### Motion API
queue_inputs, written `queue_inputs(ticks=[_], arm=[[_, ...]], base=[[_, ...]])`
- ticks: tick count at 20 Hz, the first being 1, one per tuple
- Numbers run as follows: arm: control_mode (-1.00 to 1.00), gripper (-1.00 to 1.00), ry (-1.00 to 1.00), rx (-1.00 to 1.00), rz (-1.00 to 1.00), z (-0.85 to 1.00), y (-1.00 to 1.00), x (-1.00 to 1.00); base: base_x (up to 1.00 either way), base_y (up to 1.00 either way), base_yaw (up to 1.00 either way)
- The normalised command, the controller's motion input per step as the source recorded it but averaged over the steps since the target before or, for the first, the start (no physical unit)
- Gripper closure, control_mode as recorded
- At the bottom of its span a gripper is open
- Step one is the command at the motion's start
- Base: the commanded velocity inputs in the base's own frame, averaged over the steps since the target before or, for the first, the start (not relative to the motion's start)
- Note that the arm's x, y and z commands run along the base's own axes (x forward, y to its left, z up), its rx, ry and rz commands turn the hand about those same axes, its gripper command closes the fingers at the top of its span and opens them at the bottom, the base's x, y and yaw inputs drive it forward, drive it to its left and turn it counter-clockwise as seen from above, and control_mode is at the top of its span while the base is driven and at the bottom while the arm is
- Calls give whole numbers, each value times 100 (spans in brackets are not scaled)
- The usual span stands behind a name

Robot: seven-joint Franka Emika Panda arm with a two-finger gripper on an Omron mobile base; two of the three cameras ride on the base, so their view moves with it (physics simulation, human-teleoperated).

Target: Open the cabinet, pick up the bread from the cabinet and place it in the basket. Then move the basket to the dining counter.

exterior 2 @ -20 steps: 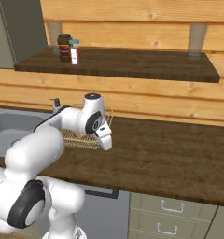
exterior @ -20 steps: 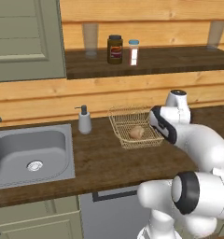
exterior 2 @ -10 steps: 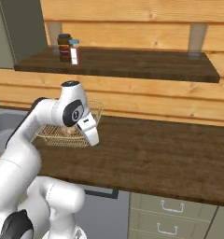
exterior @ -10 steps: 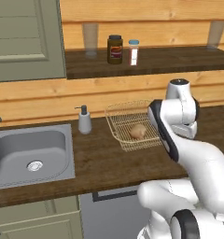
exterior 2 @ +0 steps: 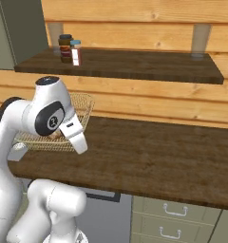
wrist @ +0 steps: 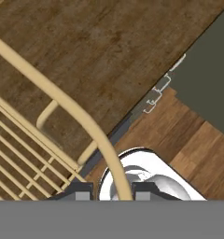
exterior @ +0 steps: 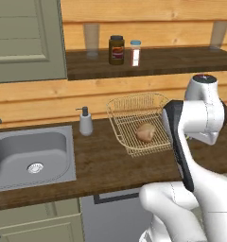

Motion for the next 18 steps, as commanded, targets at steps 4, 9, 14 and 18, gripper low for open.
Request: queue_inputs(ticks=[4,9,14,18], arm=[[-100,100,5,10,4,37,0,-49],[-100,100,15,11,1,9,0,-5],[-100,100,9,-5,-1,-2,-4,0],[-100,100,5,-1,-2,-10,-5,0]], base=[[0,0,0],[0,0,0],[0,0,0],[0,0,0]])
